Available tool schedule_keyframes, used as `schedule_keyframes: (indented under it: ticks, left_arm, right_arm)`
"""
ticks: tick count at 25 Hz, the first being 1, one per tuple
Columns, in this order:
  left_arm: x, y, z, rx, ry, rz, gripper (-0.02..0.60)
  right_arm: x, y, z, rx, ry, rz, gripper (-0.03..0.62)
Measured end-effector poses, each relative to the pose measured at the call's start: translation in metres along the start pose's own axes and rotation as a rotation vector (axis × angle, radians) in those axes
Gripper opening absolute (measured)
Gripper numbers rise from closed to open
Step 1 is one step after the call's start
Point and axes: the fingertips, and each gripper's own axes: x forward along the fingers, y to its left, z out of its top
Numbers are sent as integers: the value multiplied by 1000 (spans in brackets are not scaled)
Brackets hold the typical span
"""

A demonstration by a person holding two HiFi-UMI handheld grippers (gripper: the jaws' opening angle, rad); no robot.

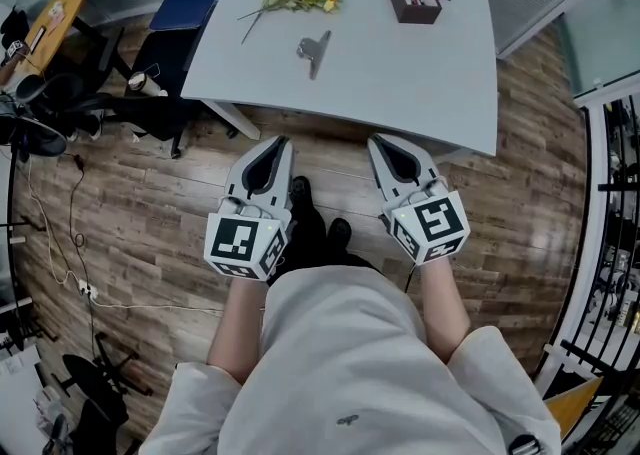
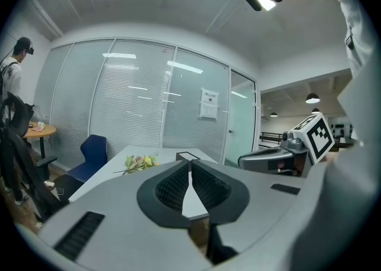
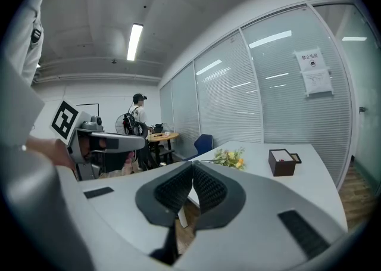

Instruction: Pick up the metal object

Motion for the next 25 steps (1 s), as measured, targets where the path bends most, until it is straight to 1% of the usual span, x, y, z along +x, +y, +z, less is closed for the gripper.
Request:
schedule_keyframes:
  ticks: [4, 11, 13, 14, 25]
  left_arm:
    - [6, 8, -1, -2, 0, -6, 23]
    - [28, 19, 5, -1, 4, -39, 26]
    - [34, 24, 6, -4, 8, -45, 44]
    - [37, 27, 6, -6, 11, -46, 70]
    - [66, 67, 8, -19, 29, -65, 117]
  right_arm:
    - [9, -2, 4, -5, 2, -2, 29]
    - [25, -19, 17, -7, 0, -33, 70]
    - [32, -22, 20, -4, -1, -35, 77]
    - [35, -24, 21, -1, 0, -36, 79]
    - [82, -35, 29, 13, 24, -42, 117]
